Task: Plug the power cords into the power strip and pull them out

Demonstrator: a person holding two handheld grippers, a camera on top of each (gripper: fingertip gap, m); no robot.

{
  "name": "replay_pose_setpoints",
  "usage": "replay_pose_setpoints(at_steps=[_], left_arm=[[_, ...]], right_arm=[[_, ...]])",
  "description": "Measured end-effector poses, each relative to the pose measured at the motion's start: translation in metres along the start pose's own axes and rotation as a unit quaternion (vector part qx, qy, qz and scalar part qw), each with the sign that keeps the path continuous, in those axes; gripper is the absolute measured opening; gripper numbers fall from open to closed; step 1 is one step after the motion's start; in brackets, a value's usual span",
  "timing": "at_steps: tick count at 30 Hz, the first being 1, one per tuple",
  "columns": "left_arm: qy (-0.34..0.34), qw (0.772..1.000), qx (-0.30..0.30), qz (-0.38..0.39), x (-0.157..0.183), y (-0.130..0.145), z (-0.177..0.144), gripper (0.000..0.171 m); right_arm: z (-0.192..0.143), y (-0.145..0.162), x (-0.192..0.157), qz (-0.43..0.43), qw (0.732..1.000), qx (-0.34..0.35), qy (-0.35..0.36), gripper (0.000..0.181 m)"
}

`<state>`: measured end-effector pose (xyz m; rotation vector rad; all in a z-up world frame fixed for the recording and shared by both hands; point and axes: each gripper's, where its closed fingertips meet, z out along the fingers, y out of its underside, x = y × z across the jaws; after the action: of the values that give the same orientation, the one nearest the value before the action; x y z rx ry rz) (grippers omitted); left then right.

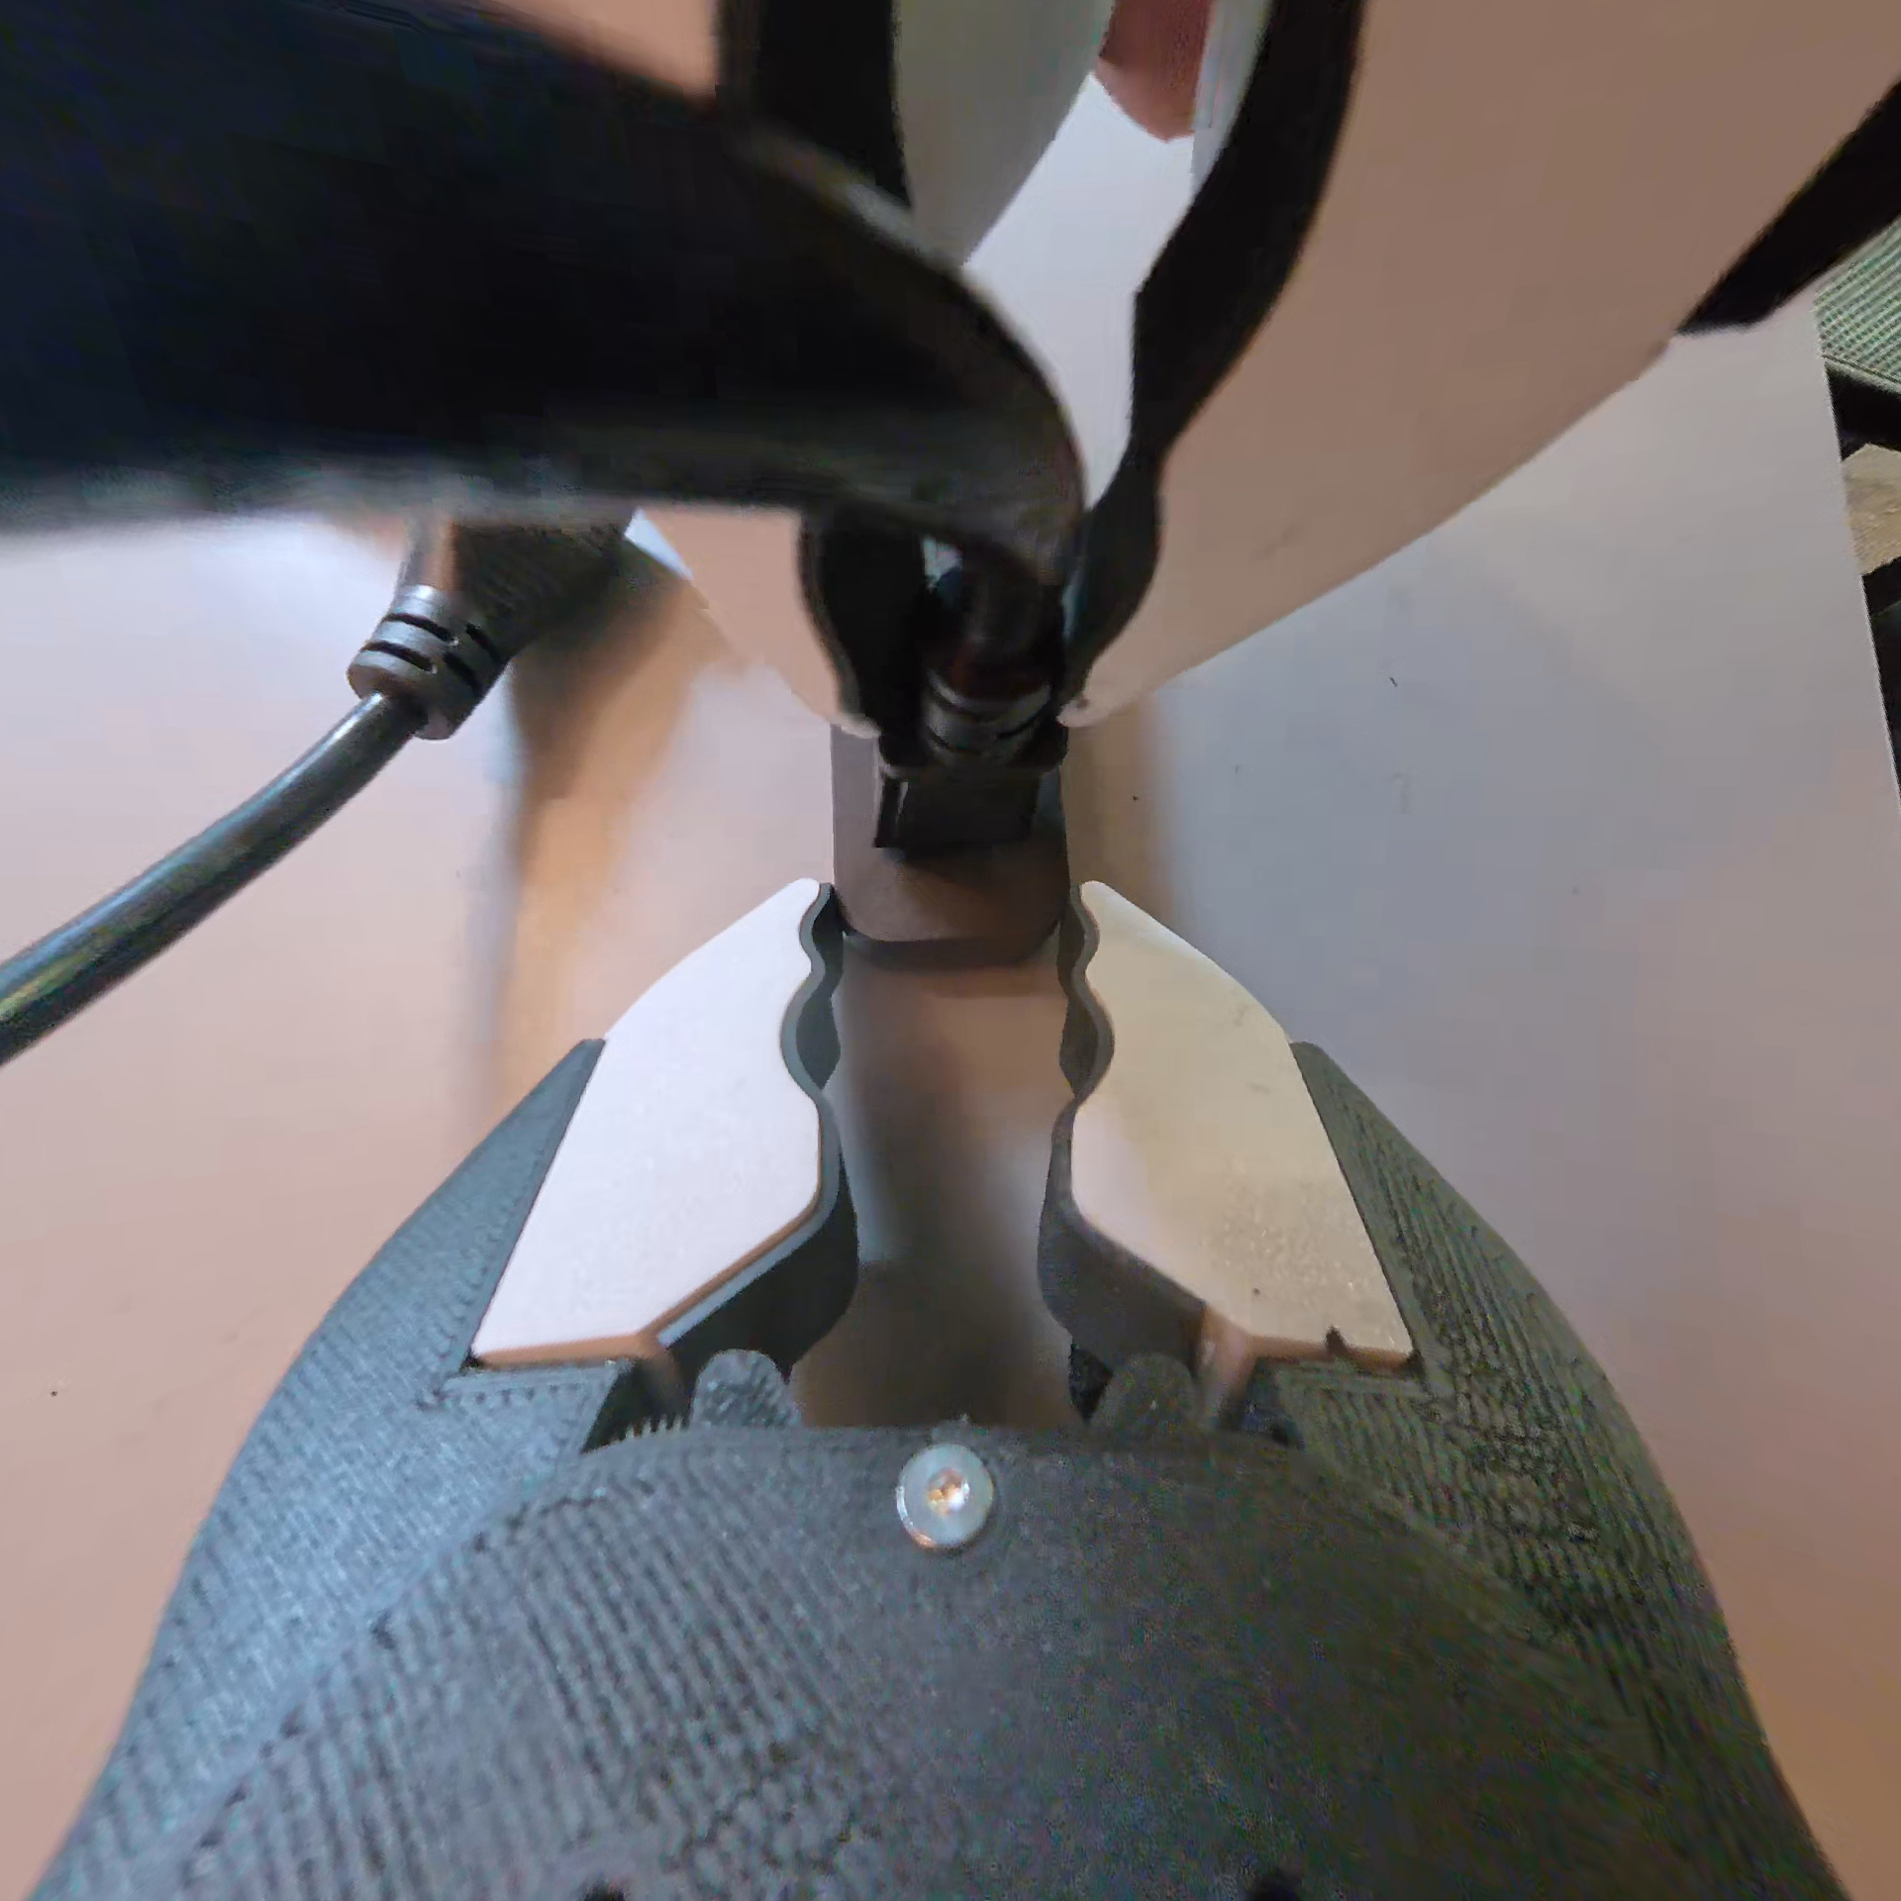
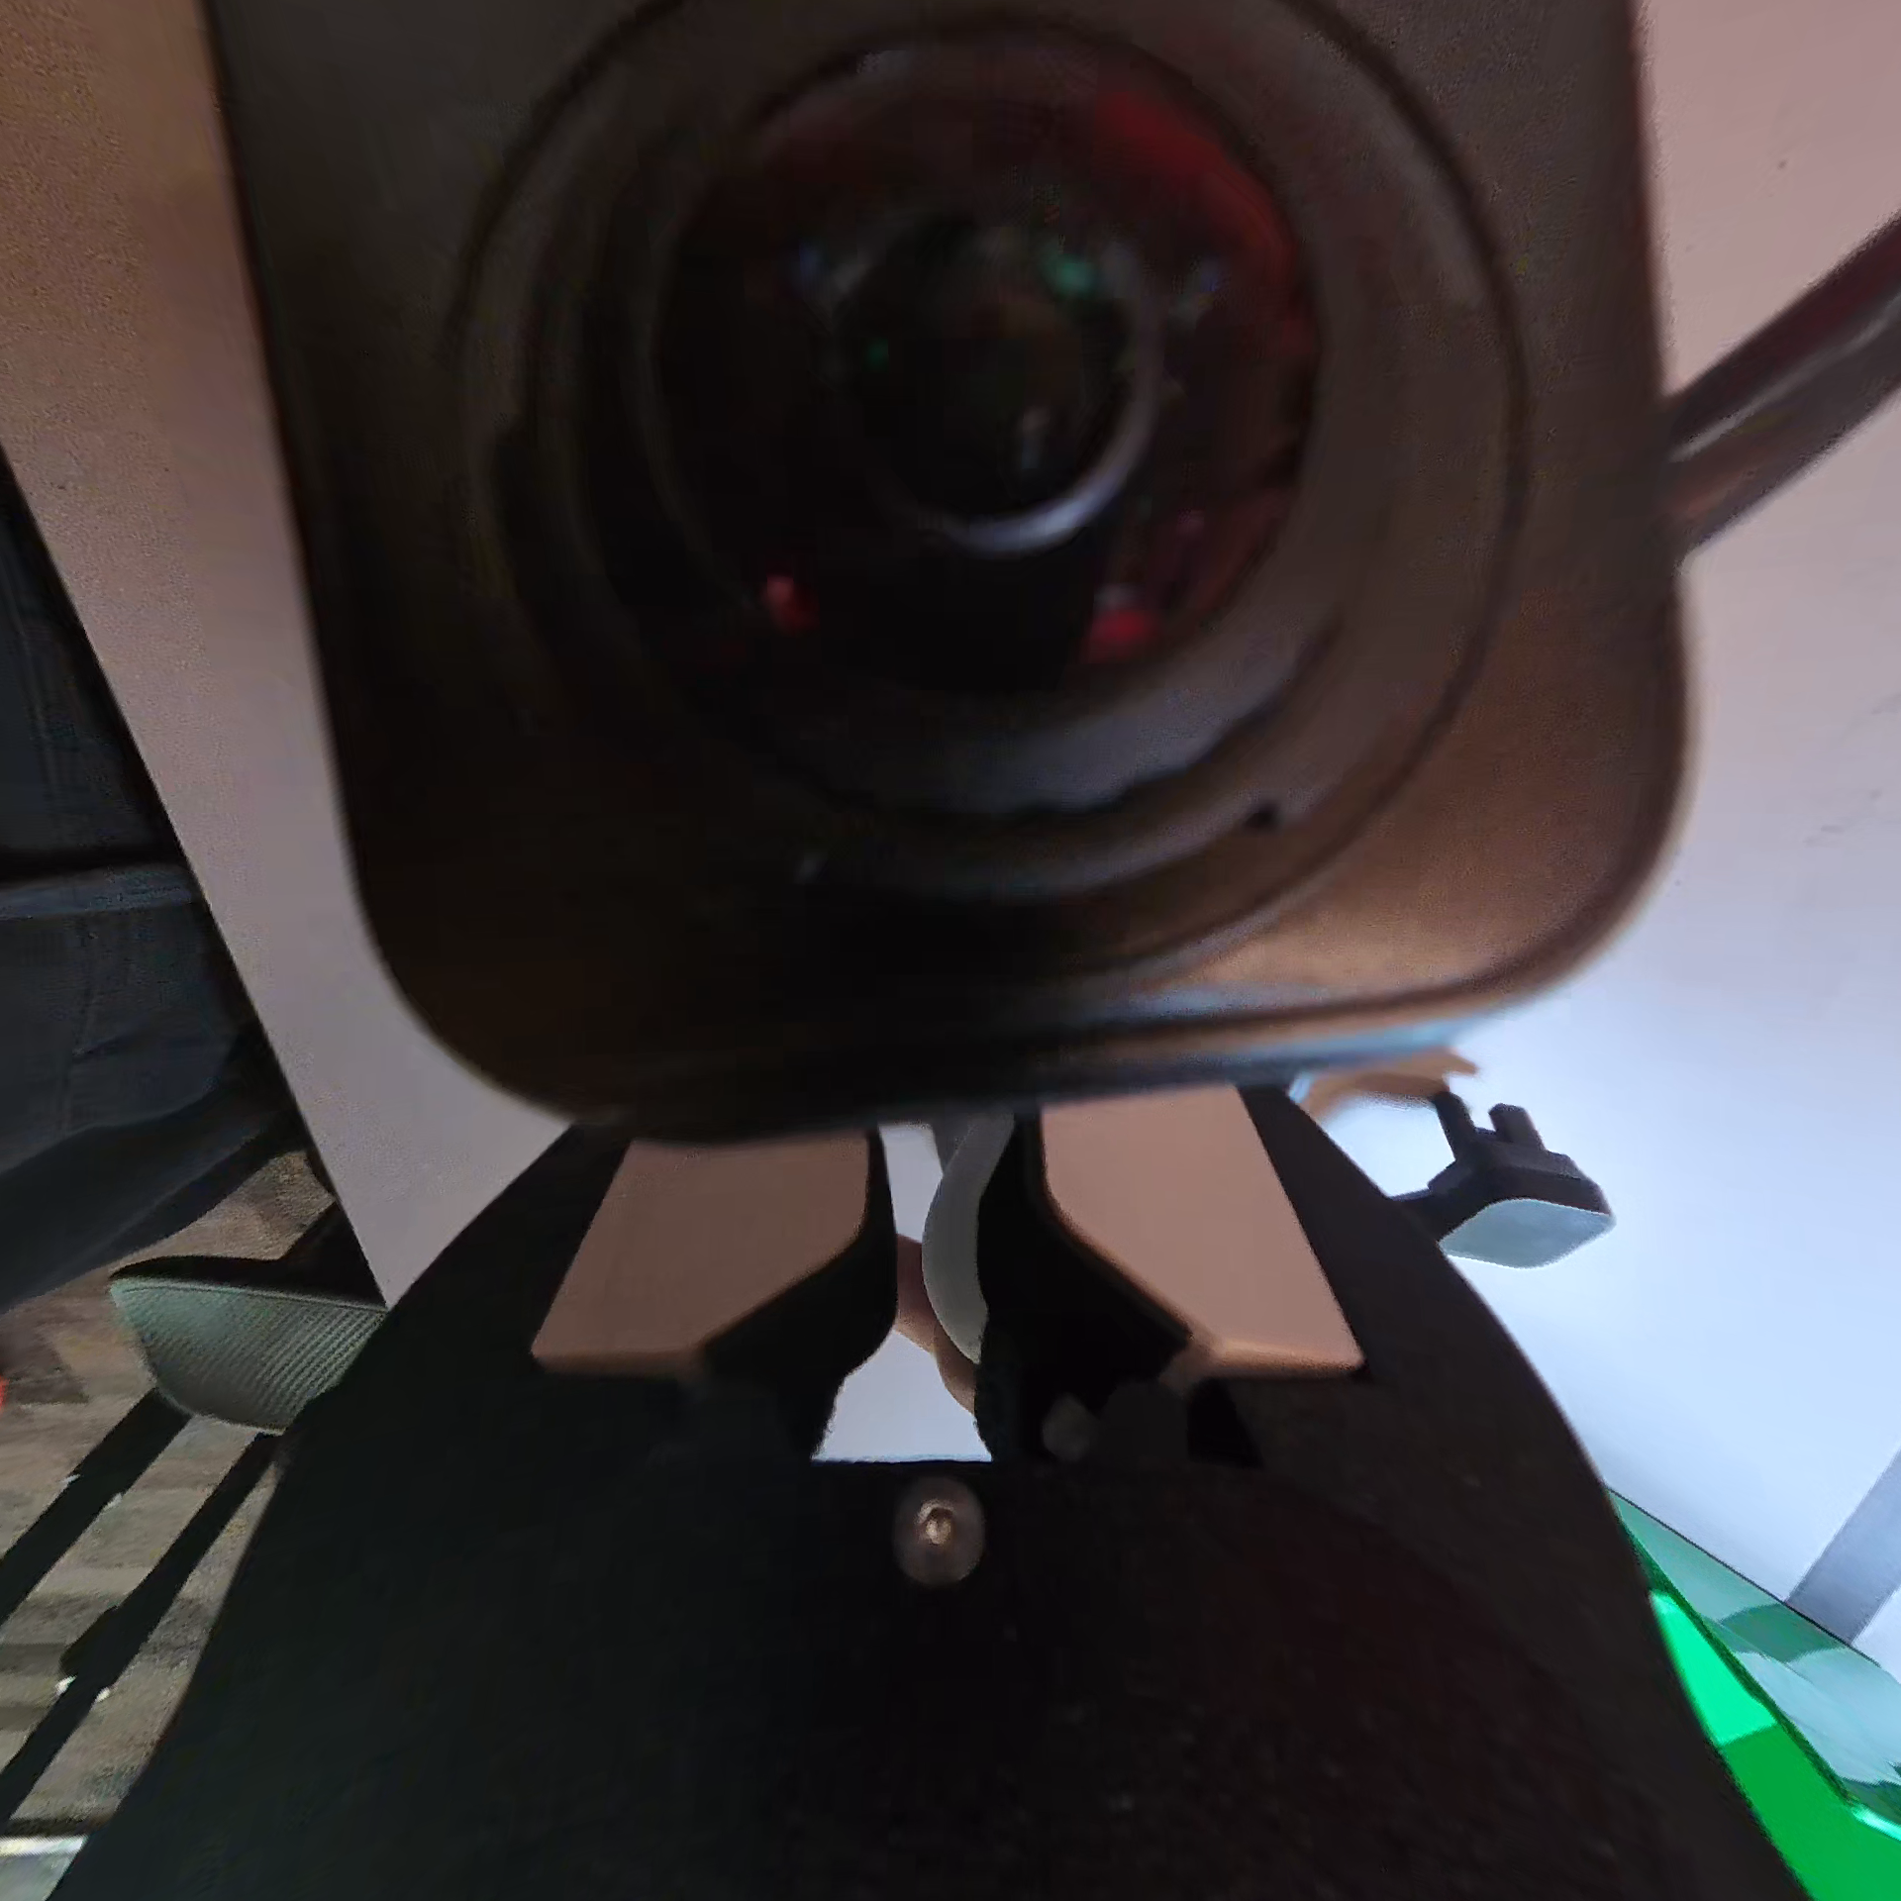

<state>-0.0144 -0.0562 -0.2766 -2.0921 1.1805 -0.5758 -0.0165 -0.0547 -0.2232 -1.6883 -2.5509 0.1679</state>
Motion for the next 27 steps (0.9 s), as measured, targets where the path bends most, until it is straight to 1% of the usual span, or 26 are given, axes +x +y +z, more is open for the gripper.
replay_pose_setpoints(at_steps=[4,5,7,8,12,15,18,20,22,26,27], left_arm=[[-0.004,1.0,-0.004,0.009,0.0001,-0.0004,0.0,0.041],[-0.003,1.0,-0.003,0.006,0.0001,-0.0003,0.0,0.041],[0.0,1.0,-0.001,0.006,0.0,0.0001,0.0,0.041],[0.001,1.0,0.0,0.005,0.0001,0.0001,0.0001,0.041],[-0.001,1.0,-0.002,0.007,-0.0001,-0.0005,0.0003,0.041],[0.004,1.0,0.001,0.005,0.0,-0.0001,0.0003,0.041],[0.004,1.0,-0.001,0.005,-0.0002,-0.0006,0.0005,0.041],[0.003,1.0,0.001,0.003,0.0,-0.0004,0.0004,0.041],[0.008,1.0,0.005,0.002,-0.0001,-0.0002,0.0005,0.041],[0.005,1.0,0.0,0.008,-0.0002,-0.0006,0.0006,0.041],[0.005,1.0,0.0,0.006,-0.0002,-0.0005,0.0006,0.041]], right_arm=[[0.0007,-0.0008,0.0037,0.02,0.999,0.015,-0.027,0.02],[0.0007,-0.001,0.0029,0.019,0.999,0.012,-0.025,0.02],[0.001,-0.0006,-0.0004,0.001,1.0,0.007,0.005,0.021],[0.001,-0.0004,-0.0005,0.004,1.0,0.012,0.006,0.021],[0.0017,-0.0017,0.0035,0.024,0.999,0.026,-0.022,0.02],[0.0016,-0.0013,-0.0003,0.017,0.999,0.035,0.004,0.02],[0.002,-0.0019,0.0032,0.037,0.998,0.055,-0.02,0.02],[0.002,-0.0019,0.0024,0.031,0.998,0.05,-0.019,0.02],[0.0021,-0.0008,-0.0007,0.012,0.999,0.042,0.009,0.02],[0.0026,-0.0014,0.0033,0.027,0.998,0.044,-0.022,0.02],[0.0025,-0.0014,0.0029,0.025,0.999,0.043,-0.02,0.02]])
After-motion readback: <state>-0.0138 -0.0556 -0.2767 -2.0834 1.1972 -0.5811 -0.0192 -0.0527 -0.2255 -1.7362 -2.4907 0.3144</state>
